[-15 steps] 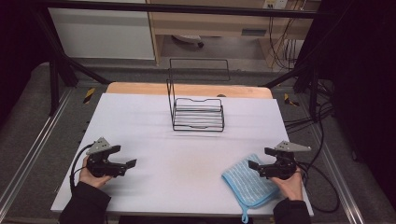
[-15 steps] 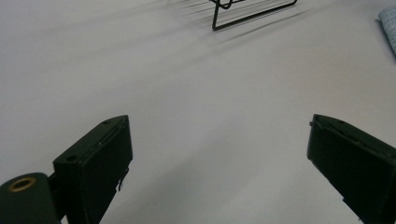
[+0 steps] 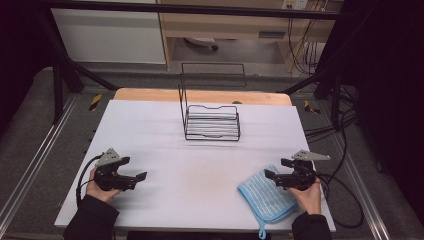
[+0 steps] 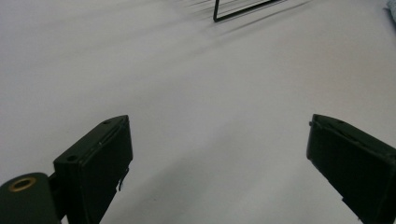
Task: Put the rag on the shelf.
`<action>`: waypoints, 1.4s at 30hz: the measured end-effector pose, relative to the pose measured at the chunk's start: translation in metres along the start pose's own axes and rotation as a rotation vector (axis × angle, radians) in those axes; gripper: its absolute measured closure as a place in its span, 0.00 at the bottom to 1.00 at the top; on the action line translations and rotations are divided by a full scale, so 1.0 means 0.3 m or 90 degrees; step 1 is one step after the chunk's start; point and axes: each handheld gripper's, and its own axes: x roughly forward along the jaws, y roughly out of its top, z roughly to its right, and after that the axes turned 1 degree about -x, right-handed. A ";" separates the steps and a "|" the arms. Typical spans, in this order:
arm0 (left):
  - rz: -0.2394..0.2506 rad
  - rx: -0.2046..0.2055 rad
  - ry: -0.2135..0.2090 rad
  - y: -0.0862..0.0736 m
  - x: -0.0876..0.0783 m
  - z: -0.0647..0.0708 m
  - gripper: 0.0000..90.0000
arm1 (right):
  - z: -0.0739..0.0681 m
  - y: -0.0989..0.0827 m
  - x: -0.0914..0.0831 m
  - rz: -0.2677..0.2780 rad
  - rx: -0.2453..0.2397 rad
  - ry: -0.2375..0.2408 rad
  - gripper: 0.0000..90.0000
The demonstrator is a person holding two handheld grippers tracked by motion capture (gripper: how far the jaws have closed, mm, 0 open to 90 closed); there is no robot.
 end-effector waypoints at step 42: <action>-0.022 0.012 0.009 -0.001 0.017 0.004 0.10 | -0.040 0.059 0.149 -0.102 -0.109 -0.006 0.87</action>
